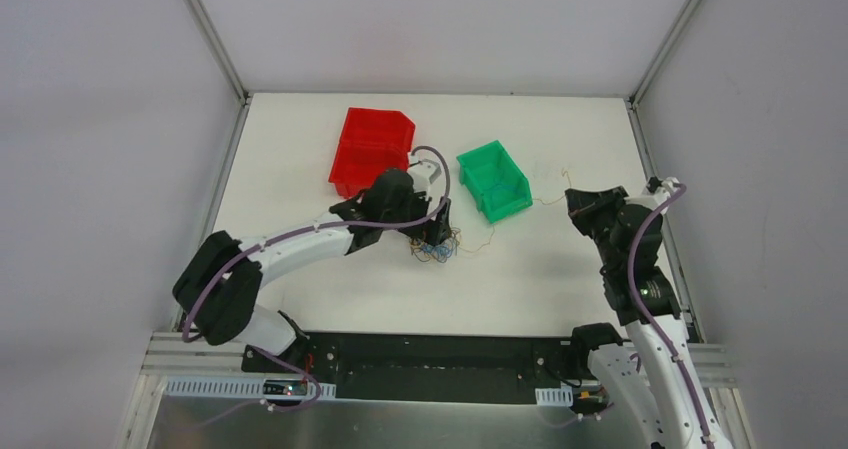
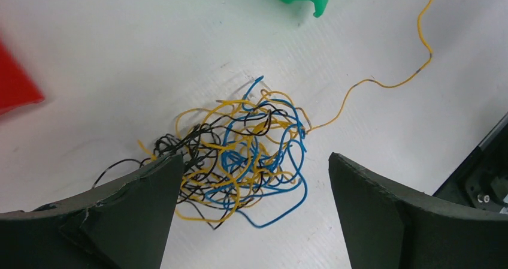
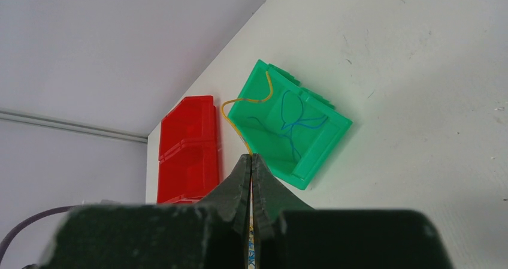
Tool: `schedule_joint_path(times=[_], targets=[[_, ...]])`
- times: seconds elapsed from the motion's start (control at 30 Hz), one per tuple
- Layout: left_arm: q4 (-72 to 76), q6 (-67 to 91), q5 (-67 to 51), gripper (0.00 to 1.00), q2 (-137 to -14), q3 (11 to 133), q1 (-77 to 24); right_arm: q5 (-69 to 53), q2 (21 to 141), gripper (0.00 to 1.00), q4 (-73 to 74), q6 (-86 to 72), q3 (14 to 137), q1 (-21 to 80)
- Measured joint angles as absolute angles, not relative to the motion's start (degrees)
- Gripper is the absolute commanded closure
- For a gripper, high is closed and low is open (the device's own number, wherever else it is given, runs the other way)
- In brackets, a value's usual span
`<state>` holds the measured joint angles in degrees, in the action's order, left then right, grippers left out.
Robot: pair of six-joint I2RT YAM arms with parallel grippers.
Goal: Untangle the cables
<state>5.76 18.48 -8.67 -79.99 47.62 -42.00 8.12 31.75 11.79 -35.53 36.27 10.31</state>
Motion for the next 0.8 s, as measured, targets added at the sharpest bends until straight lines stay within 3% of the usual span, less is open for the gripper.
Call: schedule_joint_path(times=[0.07,0.43,0.53,0.6,0.63,0.8], targets=[[3.8,17.1,-8.6,0.21,-84.8,51.2,-43.7,7.7,32.6,1.0,11.4,-35.6,36.3,10.3],[-7.2,14.3,-10.0,0.33,-94.8,61.3,-45.8,6.8,34.6,1.0,11.0,-35.6,36.2,10.3],[-11.7,13.4,-8.9,0.61,-98.1,65.5,-46.5,6.9,34.6,1.0,10.9,-35.6,36.1,10.3],[-14.1,12.9,-7.9,0.92,-100.0,67.5,-46.7,7.3,34.6,1.0,10.9,-35.6,36.1,10.3],[-15.4,12.7,-7.0,1.0,-100.7,68.3,-46.9,7.8,34.6,1.0,11.0,-35.6,36.1,10.3],[-19.6,12.6,-0.8,1.0,-100.6,68.7,-46.9,17.3,33.7,1.0,14.5,-38.5,36.1,10.3]])
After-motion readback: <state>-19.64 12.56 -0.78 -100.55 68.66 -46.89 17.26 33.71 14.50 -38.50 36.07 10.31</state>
